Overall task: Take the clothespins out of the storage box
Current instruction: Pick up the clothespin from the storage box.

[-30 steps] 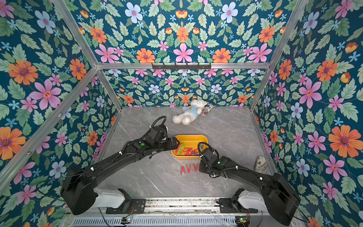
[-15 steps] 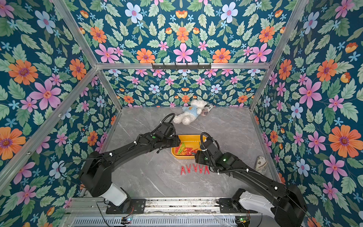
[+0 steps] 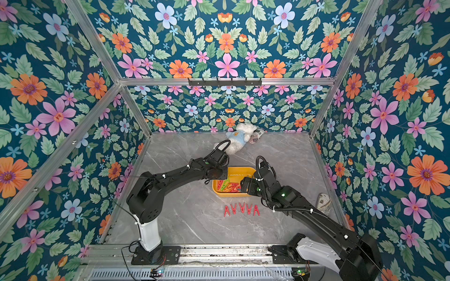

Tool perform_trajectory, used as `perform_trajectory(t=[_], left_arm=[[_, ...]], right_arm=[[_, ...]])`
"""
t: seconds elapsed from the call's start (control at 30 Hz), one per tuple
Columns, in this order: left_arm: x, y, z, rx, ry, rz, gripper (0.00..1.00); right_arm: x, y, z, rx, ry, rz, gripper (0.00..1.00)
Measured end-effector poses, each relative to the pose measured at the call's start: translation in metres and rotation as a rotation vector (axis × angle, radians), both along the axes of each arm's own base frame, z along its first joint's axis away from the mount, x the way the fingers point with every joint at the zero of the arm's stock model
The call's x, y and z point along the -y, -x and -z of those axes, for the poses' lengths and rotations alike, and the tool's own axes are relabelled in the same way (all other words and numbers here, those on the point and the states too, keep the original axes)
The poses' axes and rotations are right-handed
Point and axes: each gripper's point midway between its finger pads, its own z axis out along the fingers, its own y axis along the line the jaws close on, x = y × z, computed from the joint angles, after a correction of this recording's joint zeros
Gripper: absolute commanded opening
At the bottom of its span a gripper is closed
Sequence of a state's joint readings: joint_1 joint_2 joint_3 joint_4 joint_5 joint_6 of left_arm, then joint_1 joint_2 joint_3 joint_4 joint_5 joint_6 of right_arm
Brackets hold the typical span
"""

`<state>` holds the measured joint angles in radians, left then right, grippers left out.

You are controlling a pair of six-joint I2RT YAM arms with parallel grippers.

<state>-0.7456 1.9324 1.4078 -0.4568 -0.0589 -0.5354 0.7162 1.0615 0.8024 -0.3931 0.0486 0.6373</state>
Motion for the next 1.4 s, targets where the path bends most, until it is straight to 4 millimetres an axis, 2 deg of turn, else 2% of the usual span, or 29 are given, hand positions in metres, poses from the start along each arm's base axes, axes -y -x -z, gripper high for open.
perform_trajectory(t=[0.3, 0.83, 0.9, 1.13, 1.2, 1.4], left_arm=[[-0.003, -0.004, 0.025, -0.021, -0.093, 0.047, 0.22], [-0.002, -0.007, 0.048, -0.044, -0.138, 0.072, 0.2], [0.0, -0.007, 0.049, -0.044, -0.131, 0.074, 0.14], [0.001, -0.008, 0.047, -0.04, -0.127, 0.076, 0.1], [-0.001, -0.005, 0.044, -0.046, -0.128, 0.073, 0.05], [0.001, -0.003, 0.017, -0.02, -0.094, 0.062, 0.03]], right_arm=[[0.001, 0.0, 0.0, -0.004, -0.008, -0.001, 0.99], [0.003, -0.001, 0.001, -0.005, -0.012, 0.006, 0.99], [0.002, -0.001, 0.001, -0.004, -0.014, 0.007, 0.99], [0.002, 0.001, 0.001, -0.005, -0.025, 0.006, 0.99], [0.003, 0.001, 0.001, -0.003, -0.026, 0.006, 0.99], [0.001, 0.002, 0.003, -0.005, -0.032, -0.002, 0.99]])
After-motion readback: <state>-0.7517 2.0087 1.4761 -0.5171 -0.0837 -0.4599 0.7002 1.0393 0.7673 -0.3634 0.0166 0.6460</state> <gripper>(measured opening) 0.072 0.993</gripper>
